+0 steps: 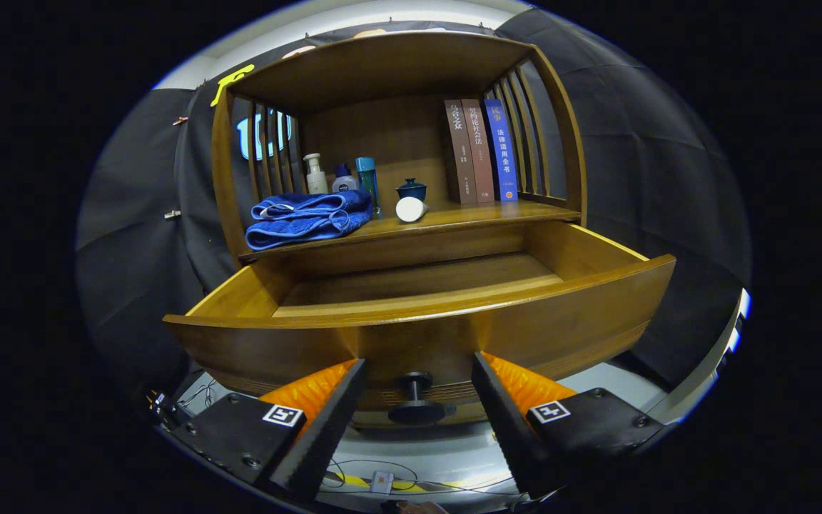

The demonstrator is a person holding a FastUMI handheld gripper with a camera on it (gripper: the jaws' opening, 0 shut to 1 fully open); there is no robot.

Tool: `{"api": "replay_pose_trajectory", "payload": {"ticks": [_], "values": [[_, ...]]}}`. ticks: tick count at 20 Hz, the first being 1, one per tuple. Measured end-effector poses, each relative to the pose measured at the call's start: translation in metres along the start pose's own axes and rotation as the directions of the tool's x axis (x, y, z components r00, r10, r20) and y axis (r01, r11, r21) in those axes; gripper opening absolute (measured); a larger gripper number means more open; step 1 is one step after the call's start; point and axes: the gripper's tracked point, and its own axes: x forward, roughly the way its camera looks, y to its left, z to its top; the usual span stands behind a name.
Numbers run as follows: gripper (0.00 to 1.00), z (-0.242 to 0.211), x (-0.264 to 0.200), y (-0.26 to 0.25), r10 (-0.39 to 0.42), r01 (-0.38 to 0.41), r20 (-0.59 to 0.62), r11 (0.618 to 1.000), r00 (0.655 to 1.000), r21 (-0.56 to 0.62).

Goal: Pull open the drawer, take out the items inside it, and place them on the countertop above the cabinet.

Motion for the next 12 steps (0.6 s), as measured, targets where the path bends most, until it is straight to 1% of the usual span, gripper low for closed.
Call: {"api": "replay_pose_trajectory", "payload": {"ticks": [2, 4, 8, 12], "values": [[0.99, 0.014, 0.014, 0.001, -0.002, 0.002, 0.026, 1.0, 1.0, -0.002], [0.98, 0.017, 0.034, 0.001, 0.0, 0.0, 0.018, 1.0, 1.0, -0.005], [1.0, 0.028, 0.07, 0.002, 0.008, -0.008, 0.028, 1.0, 1.0, 0.001], [1.0, 0.039, 0.098, 0.003, 0.01, -0.01, 0.035, 1.0, 0.999, -0.006]]}}
